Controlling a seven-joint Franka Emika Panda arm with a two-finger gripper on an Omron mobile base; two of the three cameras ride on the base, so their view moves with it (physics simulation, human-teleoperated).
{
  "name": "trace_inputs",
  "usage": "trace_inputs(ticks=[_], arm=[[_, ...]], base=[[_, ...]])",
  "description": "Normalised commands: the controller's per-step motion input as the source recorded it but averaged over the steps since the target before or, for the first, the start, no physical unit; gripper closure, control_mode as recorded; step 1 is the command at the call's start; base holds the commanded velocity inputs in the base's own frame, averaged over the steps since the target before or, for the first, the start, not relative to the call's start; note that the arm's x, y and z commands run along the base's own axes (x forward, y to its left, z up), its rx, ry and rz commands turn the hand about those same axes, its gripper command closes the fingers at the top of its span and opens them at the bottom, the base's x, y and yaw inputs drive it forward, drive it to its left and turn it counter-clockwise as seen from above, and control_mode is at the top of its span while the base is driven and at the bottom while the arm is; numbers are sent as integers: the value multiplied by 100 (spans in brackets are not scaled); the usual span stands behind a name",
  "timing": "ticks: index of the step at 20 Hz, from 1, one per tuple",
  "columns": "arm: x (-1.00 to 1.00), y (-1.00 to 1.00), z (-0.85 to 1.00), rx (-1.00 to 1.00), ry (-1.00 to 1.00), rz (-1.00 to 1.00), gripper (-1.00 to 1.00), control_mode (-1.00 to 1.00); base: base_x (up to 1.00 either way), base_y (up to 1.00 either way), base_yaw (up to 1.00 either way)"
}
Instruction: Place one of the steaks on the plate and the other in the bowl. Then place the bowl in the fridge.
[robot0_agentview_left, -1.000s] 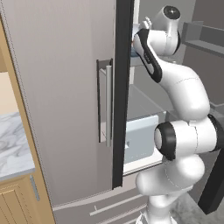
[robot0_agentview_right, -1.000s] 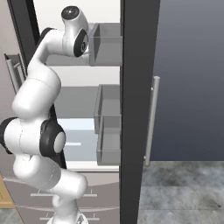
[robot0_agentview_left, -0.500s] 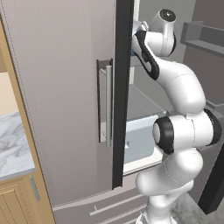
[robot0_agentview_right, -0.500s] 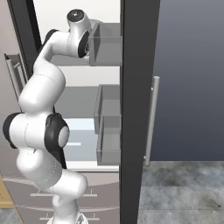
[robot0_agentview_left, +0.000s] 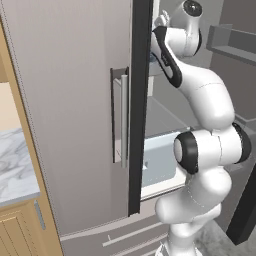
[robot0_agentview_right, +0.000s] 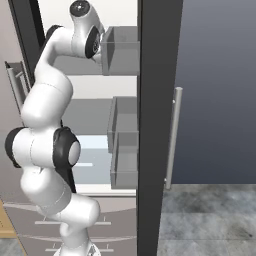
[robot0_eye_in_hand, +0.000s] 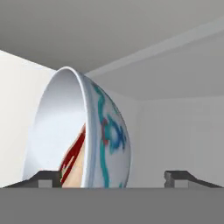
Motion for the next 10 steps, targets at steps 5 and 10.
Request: trace_inputs(ticks=[5,10], arm=[[-91,4,11,0,-42,4,-100,-100],[-100,0,-62,8,-57,0,-100,-100]], base=[[0,0,0],[0,0,0]])
